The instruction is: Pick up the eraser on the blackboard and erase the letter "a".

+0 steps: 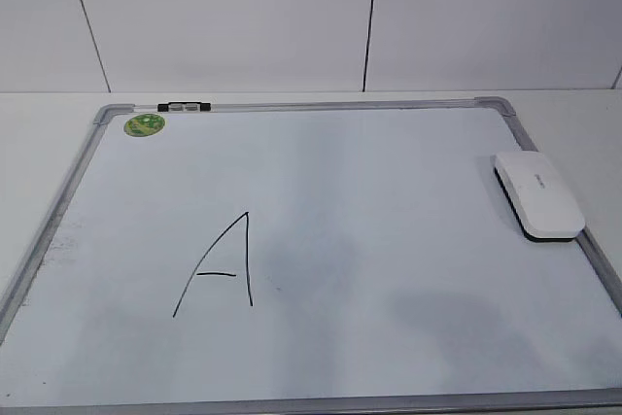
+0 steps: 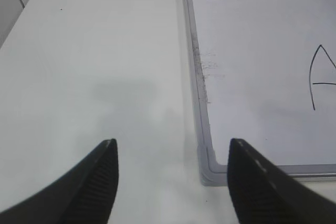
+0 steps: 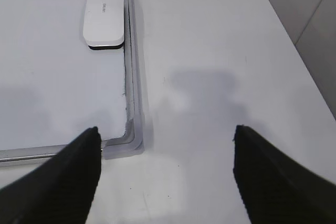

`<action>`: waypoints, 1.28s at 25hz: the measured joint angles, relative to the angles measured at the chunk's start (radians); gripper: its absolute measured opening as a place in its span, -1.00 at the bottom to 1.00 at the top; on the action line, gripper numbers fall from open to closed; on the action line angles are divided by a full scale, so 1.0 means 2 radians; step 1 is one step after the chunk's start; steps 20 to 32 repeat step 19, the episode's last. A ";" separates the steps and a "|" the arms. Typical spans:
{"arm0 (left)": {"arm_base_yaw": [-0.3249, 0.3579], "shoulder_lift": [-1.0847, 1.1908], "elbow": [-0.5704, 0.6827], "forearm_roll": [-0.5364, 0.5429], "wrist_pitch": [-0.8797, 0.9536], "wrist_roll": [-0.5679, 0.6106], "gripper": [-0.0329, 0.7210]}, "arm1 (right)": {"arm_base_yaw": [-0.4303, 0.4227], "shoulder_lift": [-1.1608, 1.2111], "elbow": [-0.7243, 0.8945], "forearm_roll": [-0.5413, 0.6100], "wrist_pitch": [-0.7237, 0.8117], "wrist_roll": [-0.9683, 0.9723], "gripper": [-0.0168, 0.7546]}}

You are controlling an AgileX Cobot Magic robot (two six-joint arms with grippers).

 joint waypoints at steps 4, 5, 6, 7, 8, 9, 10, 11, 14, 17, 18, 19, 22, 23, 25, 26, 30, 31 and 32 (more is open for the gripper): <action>0.000 0.000 0.000 0.000 0.000 0.000 0.38 | 0.000 0.000 0.000 0.000 0.000 0.000 0.58; 0.000 0.000 0.000 0.000 0.000 0.000 0.38 | 0.000 0.000 0.000 0.000 0.000 0.000 0.58; 0.000 0.000 0.000 0.000 0.000 0.000 0.38 | 0.000 0.000 0.000 0.000 0.000 0.000 0.58; 0.000 0.000 0.000 0.000 0.000 0.000 0.38 | 0.000 0.000 0.000 0.000 0.000 0.000 0.58; 0.000 0.000 0.000 0.000 0.000 0.000 0.38 | 0.000 0.000 0.000 0.000 0.000 0.000 0.58; 0.000 0.000 0.000 0.000 0.000 0.000 0.38 | 0.000 0.000 0.000 0.000 0.000 0.000 0.58; 0.000 0.000 0.000 0.000 0.000 0.000 0.43 | 0.000 0.000 0.000 0.000 0.000 0.000 0.58; 0.000 0.000 0.000 0.000 0.000 0.000 0.41 | 0.000 0.000 0.000 0.000 0.000 0.000 0.58; 0.000 0.000 0.000 0.000 0.000 0.000 0.39 | 0.000 0.000 0.000 0.000 0.000 0.000 0.58; 0.000 0.000 0.000 0.000 0.000 0.000 0.38 | 0.000 0.000 0.000 0.000 0.000 0.000 0.58; 0.000 0.000 0.000 0.000 0.000 0.000 0.38 | 0.000 0.000 0.000 0.000 0.000 0.000 0.58; 0.000 0.000 0.000 0.000 0.000 0.000 0.38 | 0.000 0.000 0.000 0.000 0.000 0.000 0.58; 0.000 0.000 0.000 0.000 0.000 0.000 0.38 | 0.000 0.000 0.000 0.000 0.000 0.000 0.58; 0.000 0.000 0.000 0.000 0.000 0.000 0.38 | 0.000 0.000 0.000 0.000 0.000 0.000 0.58; 0.000 0.000 0.000 0.000 0.000 0.000 0.38 | 0.000 0.000 0.000 0.000 0.000 0.000 0.58; 0.000 0.000 0.000 0.000 0.000 0.000 0.38 | 0.000 0.000 0.000 0.000 0.000 0.000 0.58; 0.000 0.000 0.000 0.000 0.000 0.000 0.38 | 0.000 0.000 0.000 0.000 0.000 0.000 0.58; 0.000 0.000 0.000 0.000 0.000 0.000 0.38 | 0.000 0.000 0.000 0.000 0.000 0.000 0.58; 0.000 0.000 0.000 0.000 0.000 0.000 0.38 | 0.000 0.000 0.000 0.000 0.000 0.000 0.58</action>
